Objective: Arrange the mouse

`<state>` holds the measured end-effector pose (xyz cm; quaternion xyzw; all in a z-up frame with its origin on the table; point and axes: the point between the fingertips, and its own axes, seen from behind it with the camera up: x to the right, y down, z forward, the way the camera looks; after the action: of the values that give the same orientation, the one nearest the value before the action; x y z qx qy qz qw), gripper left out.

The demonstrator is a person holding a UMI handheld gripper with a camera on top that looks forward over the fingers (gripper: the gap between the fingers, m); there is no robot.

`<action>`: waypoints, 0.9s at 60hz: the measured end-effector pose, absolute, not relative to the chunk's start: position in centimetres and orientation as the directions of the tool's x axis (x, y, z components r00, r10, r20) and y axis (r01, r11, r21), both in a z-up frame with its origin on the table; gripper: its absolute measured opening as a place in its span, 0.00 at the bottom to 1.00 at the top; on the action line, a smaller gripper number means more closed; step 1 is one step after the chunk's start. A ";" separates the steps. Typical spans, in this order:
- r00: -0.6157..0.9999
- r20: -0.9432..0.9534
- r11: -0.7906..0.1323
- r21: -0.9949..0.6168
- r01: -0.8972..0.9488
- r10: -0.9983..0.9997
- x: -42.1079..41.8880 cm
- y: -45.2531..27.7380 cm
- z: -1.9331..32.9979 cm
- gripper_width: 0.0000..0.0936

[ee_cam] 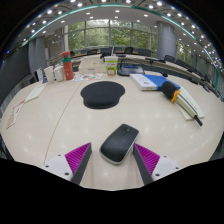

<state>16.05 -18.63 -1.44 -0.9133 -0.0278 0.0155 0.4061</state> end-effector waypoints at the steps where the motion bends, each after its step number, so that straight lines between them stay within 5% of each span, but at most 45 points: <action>1: 0.998 -0.007 -0.670 -0.742 0.038 0.064 16.0 -18.4 -1.4 0.91; 16: 0.998 0.014 -0.677 -0.735 0.053 0.062 15.9 -15.3 -1.6 0.87; 21: 0.997 0.020 -0.673 -0.737 0.062 0.070 15.8 -14.6 -1.6 0.77; 26: 0.996 0.031 -0.670 -0.738 0.077 0.080 15.9 -14.3 -1.6 0.51; 42: 0.992 0.073 -0.689 -0.714 0.125 0.104 15.8 -14.0 -1.2 0.35; 54: 0.997 0.067 -0.645 -0.761 0.071 0.031 14.3 -10.4 5.5 0.34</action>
<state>14.34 -10.45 5.46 -0.9067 -0.0280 -0.0240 0.4202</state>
